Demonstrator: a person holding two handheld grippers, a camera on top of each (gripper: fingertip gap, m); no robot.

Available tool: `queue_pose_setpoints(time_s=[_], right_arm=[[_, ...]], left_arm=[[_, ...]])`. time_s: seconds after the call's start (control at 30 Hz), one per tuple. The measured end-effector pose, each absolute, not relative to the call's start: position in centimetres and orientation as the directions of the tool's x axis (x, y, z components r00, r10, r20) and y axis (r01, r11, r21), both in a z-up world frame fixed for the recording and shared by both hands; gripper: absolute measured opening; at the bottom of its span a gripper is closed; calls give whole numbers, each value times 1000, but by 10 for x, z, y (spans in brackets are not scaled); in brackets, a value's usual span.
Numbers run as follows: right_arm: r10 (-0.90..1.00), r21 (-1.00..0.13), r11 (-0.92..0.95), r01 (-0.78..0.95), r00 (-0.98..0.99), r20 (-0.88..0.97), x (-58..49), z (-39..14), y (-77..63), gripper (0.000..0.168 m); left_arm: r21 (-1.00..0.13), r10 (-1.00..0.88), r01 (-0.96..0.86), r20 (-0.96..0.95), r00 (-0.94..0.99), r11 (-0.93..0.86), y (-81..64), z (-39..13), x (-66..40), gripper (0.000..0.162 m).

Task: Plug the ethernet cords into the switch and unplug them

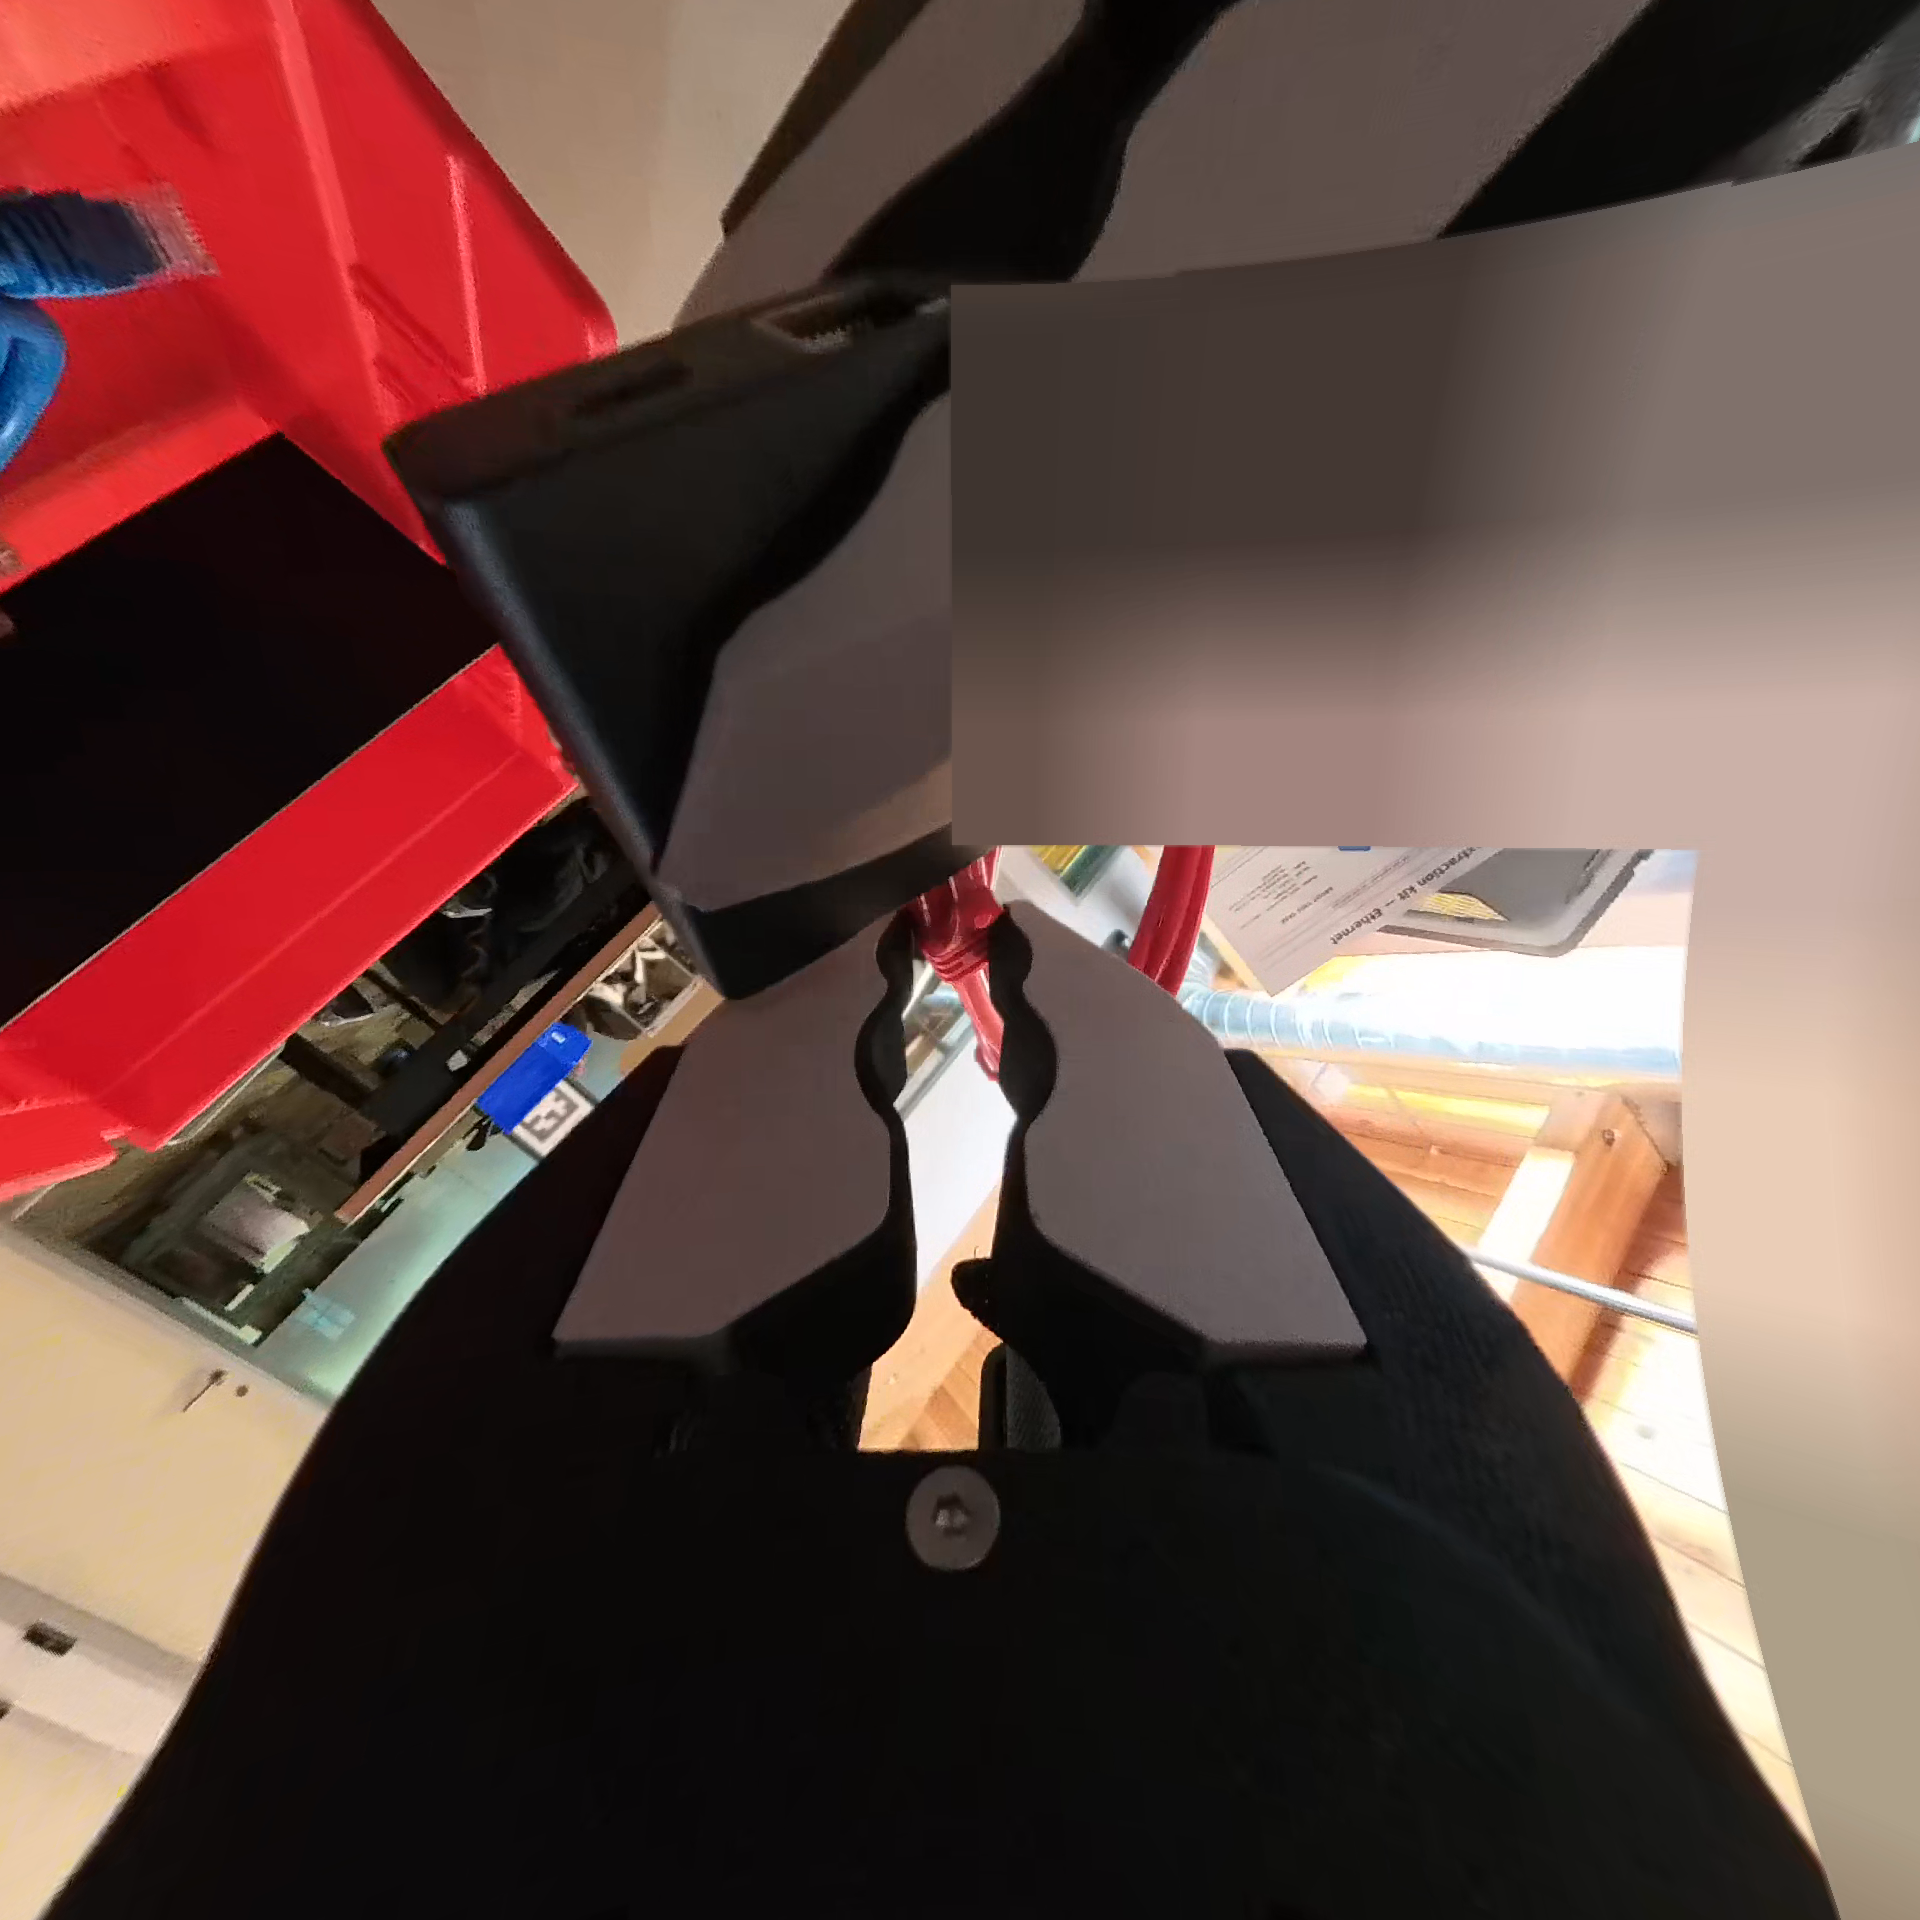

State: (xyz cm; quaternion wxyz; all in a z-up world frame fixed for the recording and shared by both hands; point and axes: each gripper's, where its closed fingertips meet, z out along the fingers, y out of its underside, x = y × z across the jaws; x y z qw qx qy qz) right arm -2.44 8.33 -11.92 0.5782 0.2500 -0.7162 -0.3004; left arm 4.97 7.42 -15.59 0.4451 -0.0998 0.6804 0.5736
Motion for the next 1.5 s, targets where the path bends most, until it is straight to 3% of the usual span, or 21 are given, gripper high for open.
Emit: queue_pose_setpoints(time_s=[0.43,0.6,0.83,1.07,1.2,1.27,1.4,1.5], right_arm=[[-633,657,754,7,-261,729,-25,-144,96,14],[-499,528,824,206,-179,848,-24,-111,134,34],[-281,301,860,411,-111,953,21,-82,193,31],[15,21,900,435,-81,997,36,-85,205,23],[288,-215,889,405,-127,949,34,-98,202,21],[381,-301,866,399,-138,914,33,-105,203,21],[429,-334,870,362,-226,874,25,-124,200,19],[517,-409,848,338,-351,781,16,-149,187,18]], left_arm=[[660,298,-662,-751,-589,355,85,-177,46,20],[654,298,-702,-755,-584,280,91,-164,29,20],[579,261,-797,-807,-530,172,99,-128,-21,20],[254,136,-947,-964,-230,196,99,-99,-58,21],[-62,-114,-977,-993,39,206,102,-107,-64,21],[-169,-109,-960,-983,147,223,104,-98,-61,22],[-377,-9,-855,-916,401,355,97,-58,-50,22],[-448,10,-719,-846,534,532,76,-31,-37,21]])
